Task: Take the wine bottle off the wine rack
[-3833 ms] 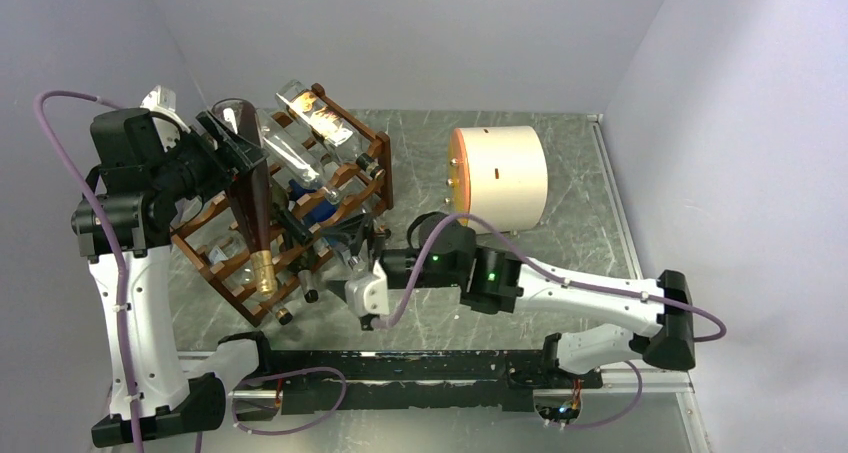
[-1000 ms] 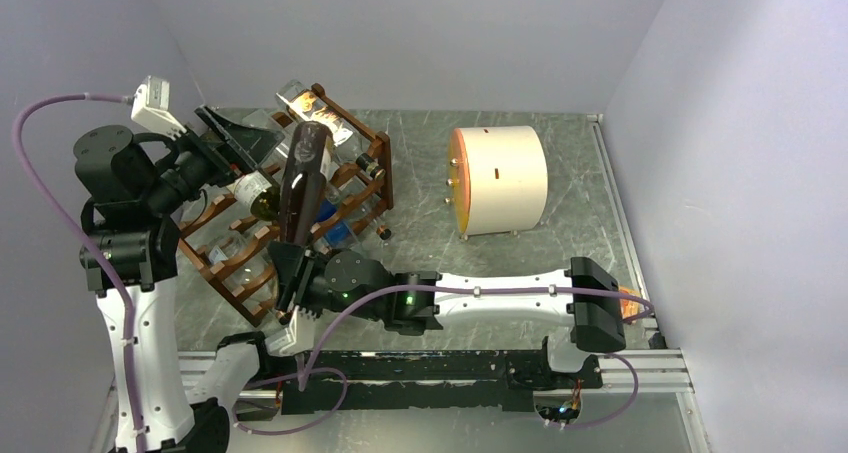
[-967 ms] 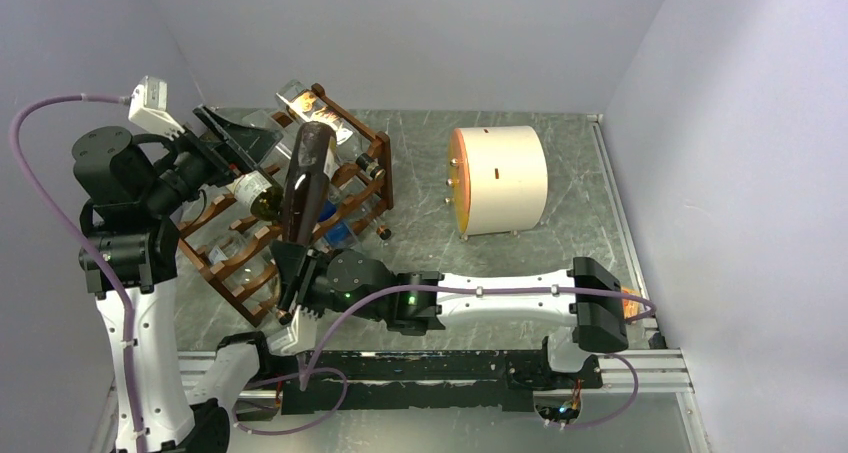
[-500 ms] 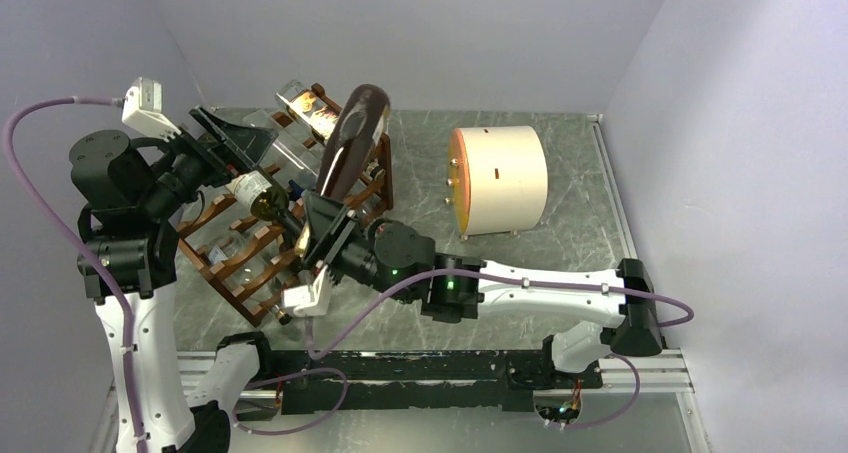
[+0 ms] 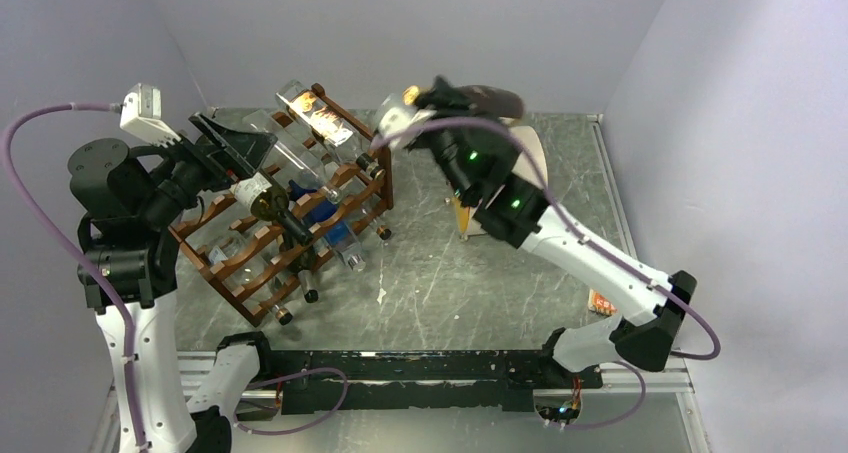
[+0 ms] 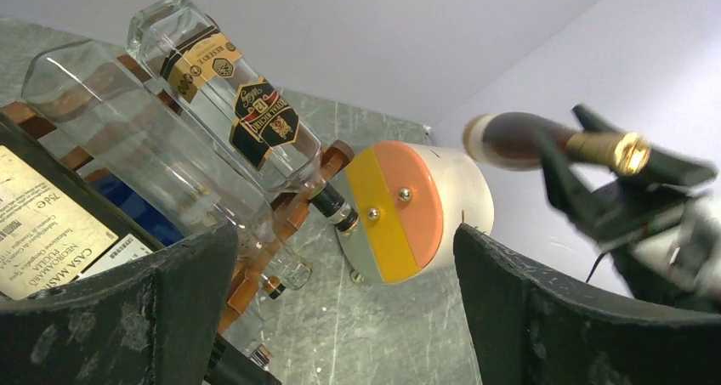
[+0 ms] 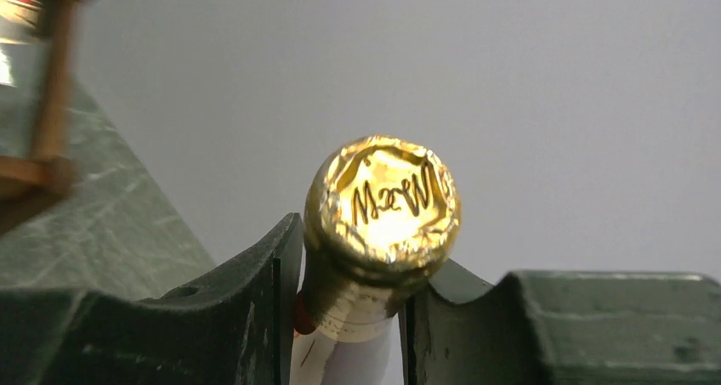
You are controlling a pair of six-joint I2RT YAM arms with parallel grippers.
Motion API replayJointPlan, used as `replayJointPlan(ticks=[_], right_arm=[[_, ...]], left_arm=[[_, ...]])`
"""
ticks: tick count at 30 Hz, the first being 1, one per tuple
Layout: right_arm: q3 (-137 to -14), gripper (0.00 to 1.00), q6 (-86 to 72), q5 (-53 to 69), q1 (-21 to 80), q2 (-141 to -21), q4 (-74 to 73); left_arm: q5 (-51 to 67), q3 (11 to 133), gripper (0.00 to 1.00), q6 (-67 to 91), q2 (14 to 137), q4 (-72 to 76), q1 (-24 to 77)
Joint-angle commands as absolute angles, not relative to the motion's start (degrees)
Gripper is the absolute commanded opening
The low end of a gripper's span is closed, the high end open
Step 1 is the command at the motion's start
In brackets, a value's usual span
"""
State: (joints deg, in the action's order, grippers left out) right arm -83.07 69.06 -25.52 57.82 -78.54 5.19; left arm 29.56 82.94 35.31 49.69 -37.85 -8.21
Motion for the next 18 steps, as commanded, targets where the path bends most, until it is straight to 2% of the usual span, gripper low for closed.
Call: replayJointPlan(ticks=[1,10,18], right_arm=[[-93.4,0.0,64.4,-24.9,49.7,-71.6,12.0],[-93.9,0.0,52.6,-23.9,30.2,-71.9,9.5],[-91.5,0.0,39.0,-17.7,11.8,-74.6,8.8]], left_arm=[[29.8,81.6,0.99,34.6,48.8,-35.6,-8.3],[31.6,79.4,0.99,34.4,48.2,-34.7,-8.3],[32.9,78.3,0.99,34.0,47.7,-35.1,-8.3]])
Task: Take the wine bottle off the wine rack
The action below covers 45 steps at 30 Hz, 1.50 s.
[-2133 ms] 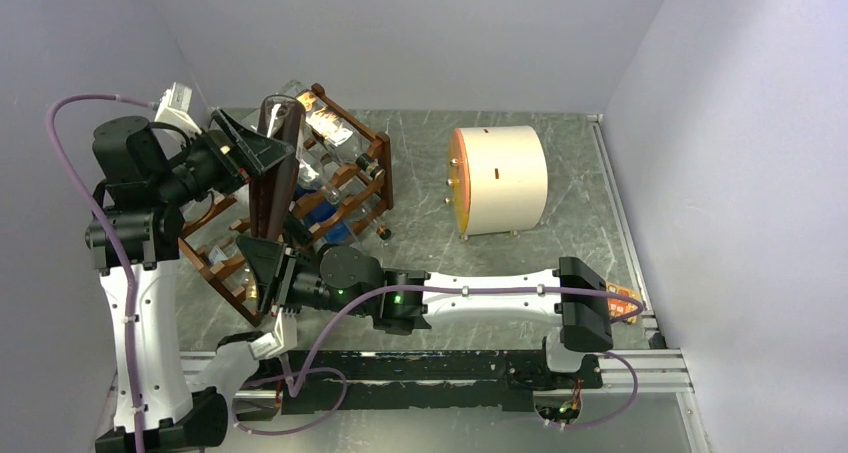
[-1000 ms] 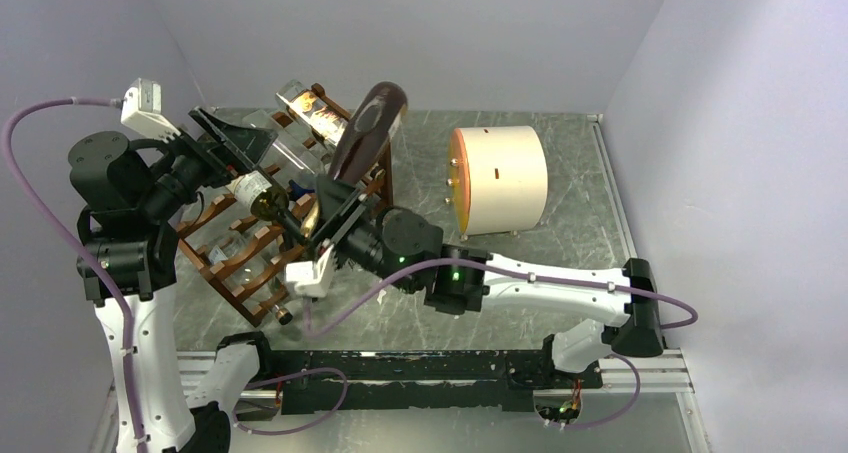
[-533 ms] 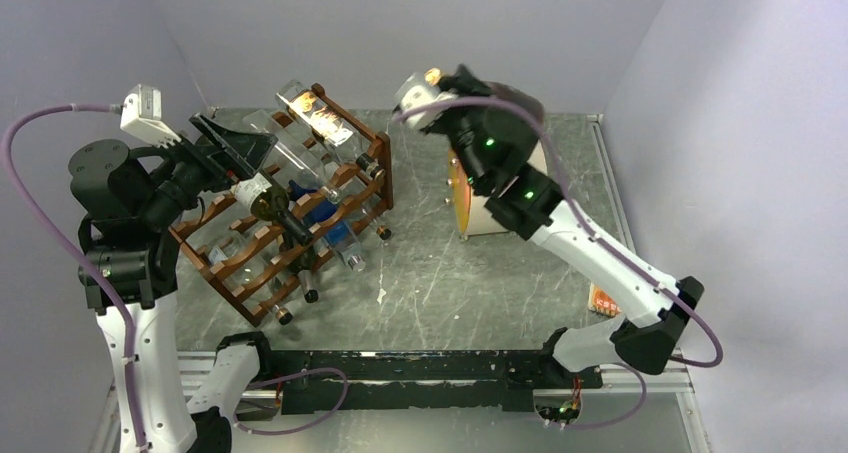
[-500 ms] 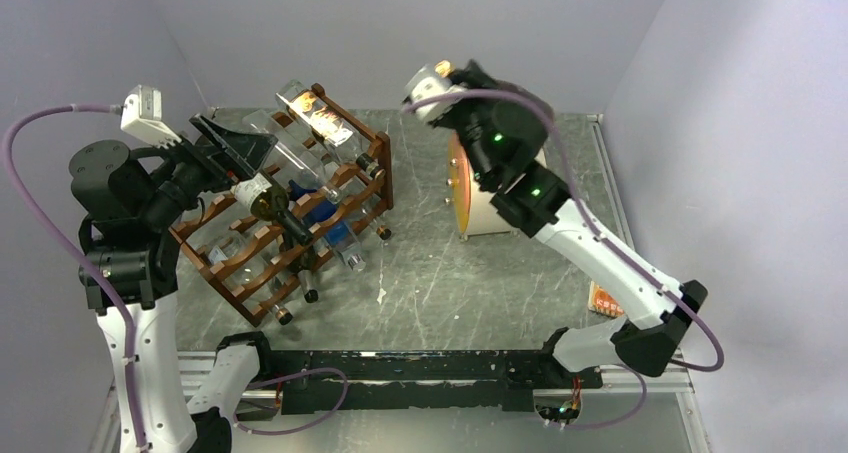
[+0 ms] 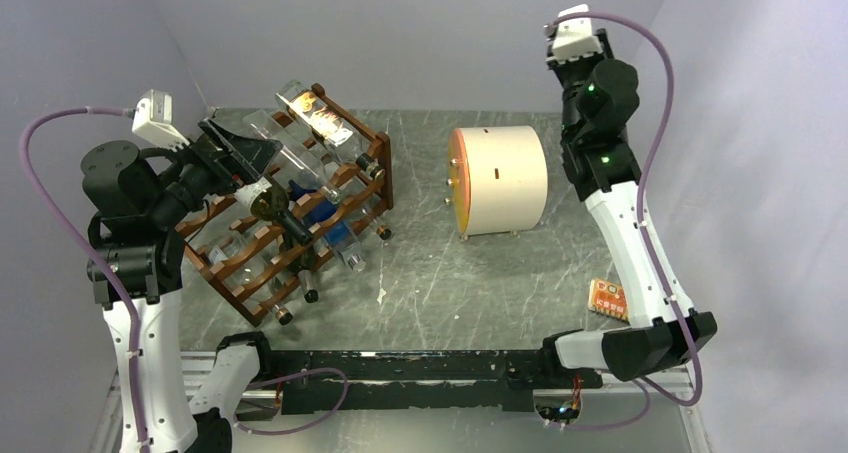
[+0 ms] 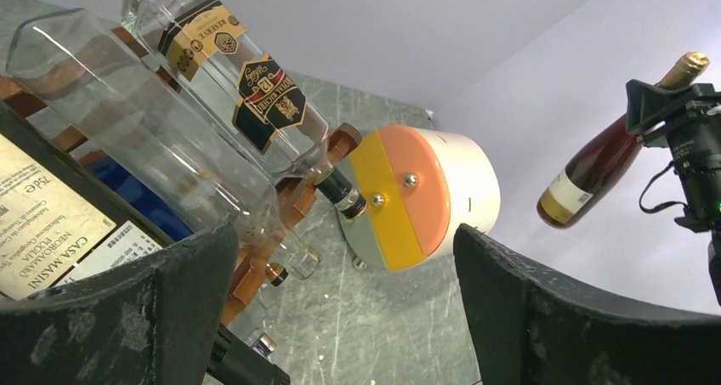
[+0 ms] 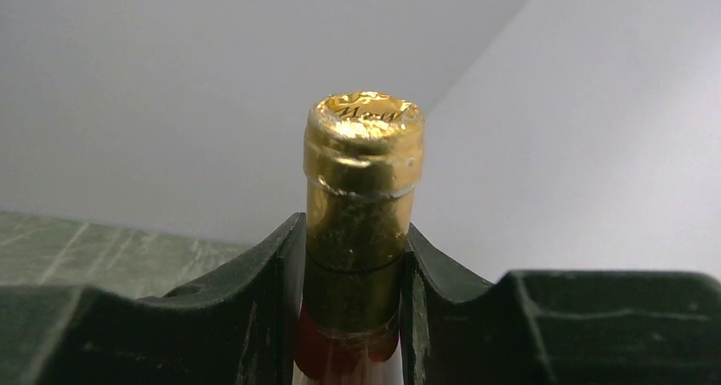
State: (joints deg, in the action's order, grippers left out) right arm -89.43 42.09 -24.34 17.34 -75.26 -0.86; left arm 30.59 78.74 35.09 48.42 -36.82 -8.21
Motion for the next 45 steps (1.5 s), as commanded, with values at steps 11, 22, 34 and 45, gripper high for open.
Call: replayJointPlan(ticks=[11,22,34,45], right_arm=[[-82.1,0.0,20.7,-19.7,2.3,-73.7,8.8],[-73.1,0.0,10.3,-15.0,-3.2,-72.5,12.6],[-67.9,0.0,2.7,-11.9,-5.6,-74.3,20.9],[-65.3,0.0,1.5,-8.9,-5.7,-77.2,27.0]], left_arm=[[35.2,75.7,0.99,34.2,48.5,-33.0,-8.3],[36.6,75.2,0.99,34.4,48.5,-32.6,-8.3],[36.9,74.5,0.99,34.7,47.5,-33.3,-8.3],[36.6,73.8,0.99,34.5,47.0,-33.8,-8.3]])
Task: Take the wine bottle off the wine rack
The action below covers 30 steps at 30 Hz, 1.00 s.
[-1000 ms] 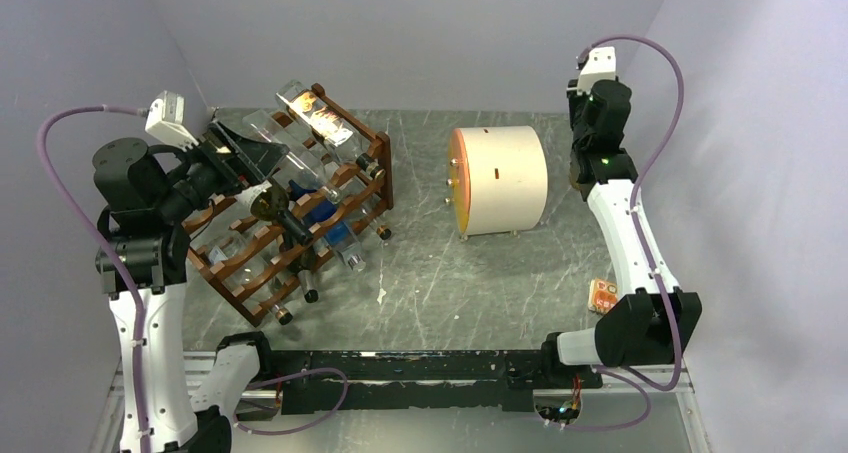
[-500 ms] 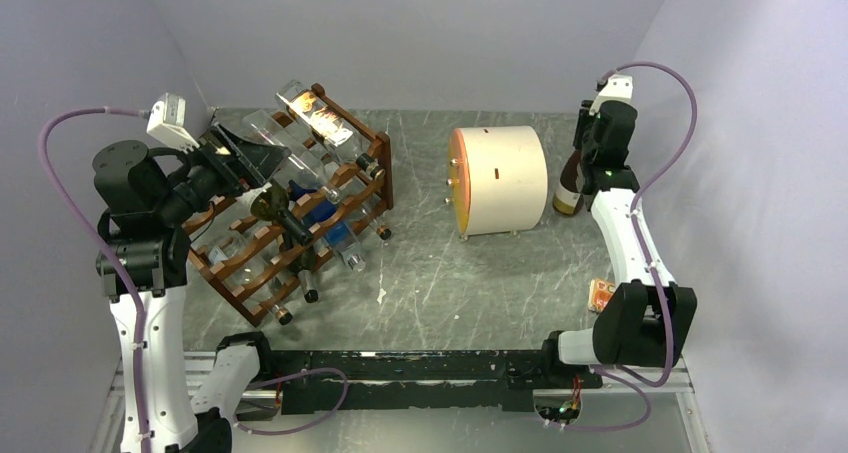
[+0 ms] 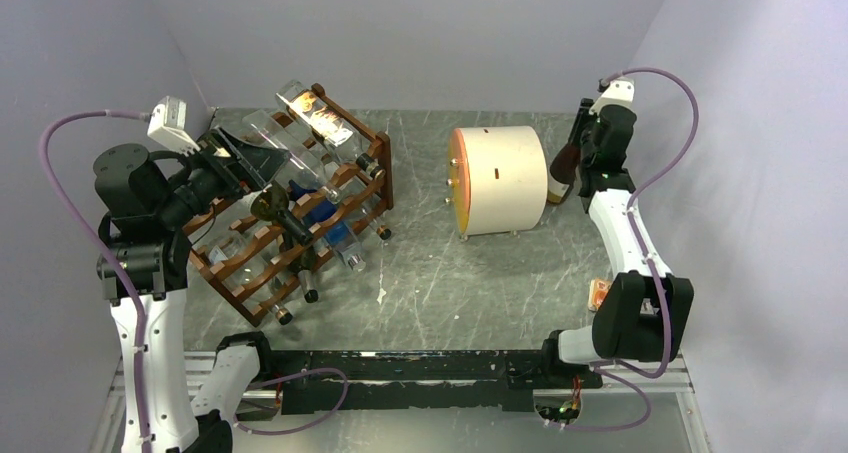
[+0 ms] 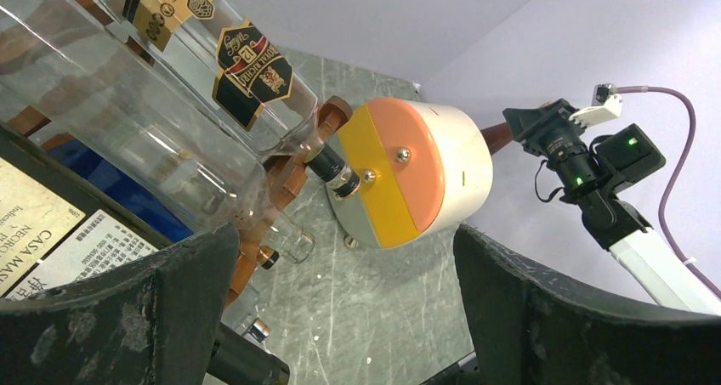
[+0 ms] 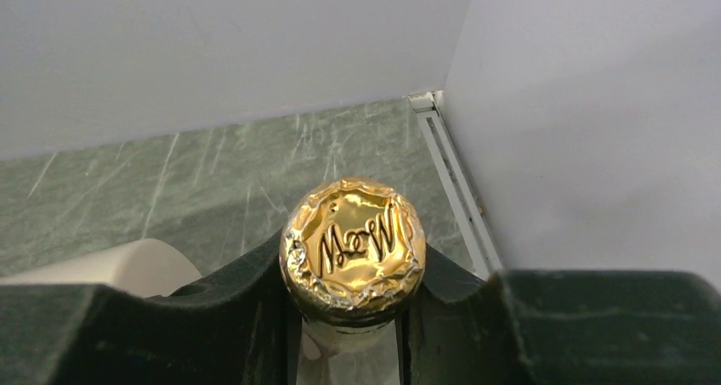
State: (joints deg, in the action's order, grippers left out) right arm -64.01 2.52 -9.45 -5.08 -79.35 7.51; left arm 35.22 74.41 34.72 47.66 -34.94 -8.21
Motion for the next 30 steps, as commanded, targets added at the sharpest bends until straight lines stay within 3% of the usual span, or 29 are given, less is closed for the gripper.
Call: replayJointPlan(ticks=[1,13,23,27,30], right_arm=[[-64.7,0.0,1.3,-8.5,-5.6,-77.1,27.5],[-60.8,0.0,1.8,-6.9,-5.6,-76.6,27.5],[-61.3,0.53,2.2,-7.7,-5.6,-76.0,24.2],[-61.8,0.65,2.4,-8.3,-5.5,-75.3,23.5],[-62.2,0.66,2.7,-8.2,-5.6,-74.4,22.9]], left_arm=[[36.7,73.8,0.99,34.6,47.0,-33.8,-8.3],[36.9,73.1,0.99,34.6,46.4,-33.9,-8.3],[36.7,72.7,0.99,34.4,46.1,-34.3,-8.3],[36.3,72.4,0.99,34.2,45.9,-34.6,-8.3],[36.0,72.2,0.99,33.9,45.9,-35.1,-8.3]])
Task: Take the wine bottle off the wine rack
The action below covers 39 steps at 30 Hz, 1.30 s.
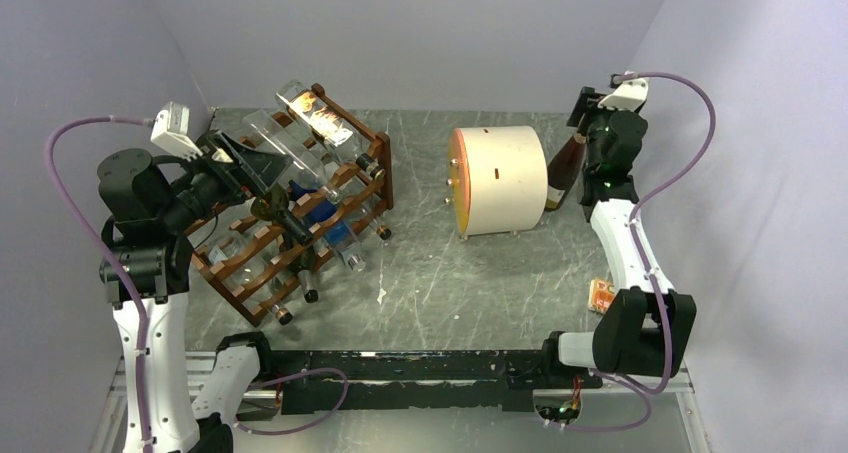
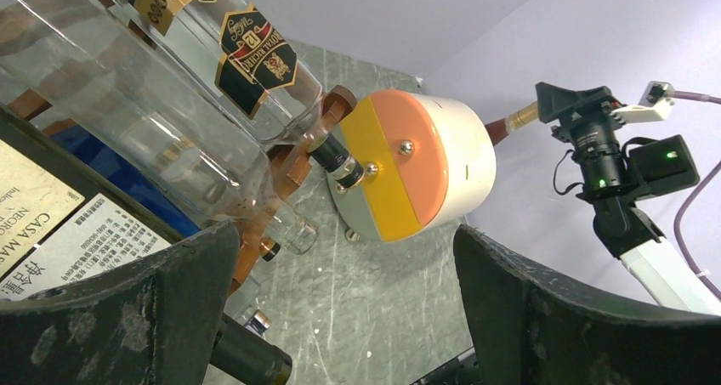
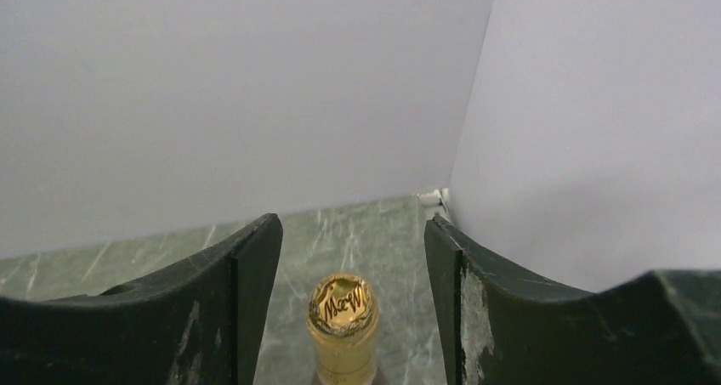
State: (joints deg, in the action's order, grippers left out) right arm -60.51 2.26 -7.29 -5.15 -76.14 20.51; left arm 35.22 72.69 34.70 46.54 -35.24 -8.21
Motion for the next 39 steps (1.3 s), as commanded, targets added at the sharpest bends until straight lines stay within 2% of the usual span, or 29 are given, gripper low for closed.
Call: replayJointPlan(ticks=[1,4,6,7,14,18,21,24,33,39], right_arm=[[-62.8,0.68,2.7,-8.3,-5.5,-74.0,22.2],[-64.7,0.78,3.2,-8.0,-5.5,-72.1,19.1],[-66.3,0.97,3.5,-7.7,-5.6,-70.5,16.9],[-67.2,0.99,3.6,-7.5,-5.5,-69.7,15.9],[-72.1,1.0,7.6,-9.6,0.9,-66.4,11.7],[-67.6,1.0,15.7,-3.0,6.0,-62.5,17.5],[-60.0,1.0,14.4,5.8,8.1,-57.6,26.5],[-55.1,1.0,9.7,7.5,11.3,-53.5,30.3],[-52.4,1.0,12.6,-6.2,19.4,-49.2,23.1],[-51.0,1.0,3.4,-14.3,19.7,-45.4,16.0]], left_arm=[[35.7,72.2,0.99,33.7,46.0,-35.4,-8.3],[33.8,72.7,0.99,31.7,46.0,-37.5,-8.3],[30.9,73.1,0.99,29.9,46.0,-39.4,-8.3],[29.5,73.3,0.99,28.9,45.9,-40.5,-8.3],[18.5,75.9,0.99,24.1,45.3,-46.9,-8.3],[11.0,77.9,0.99,22.9,45.4,-49.4,-8.3],[6.1,78.9,0.99,22.5,47.2,-51.7,-8.3],[2.4,80.5,0.99,22.8,50.2,-54.4,-8.3],[4.2,80.8,0.99,25.6,56.9,-52.5,-8.2],[5.4,78.8,0.99,28.0,60.9,-49.6,-8.3]])
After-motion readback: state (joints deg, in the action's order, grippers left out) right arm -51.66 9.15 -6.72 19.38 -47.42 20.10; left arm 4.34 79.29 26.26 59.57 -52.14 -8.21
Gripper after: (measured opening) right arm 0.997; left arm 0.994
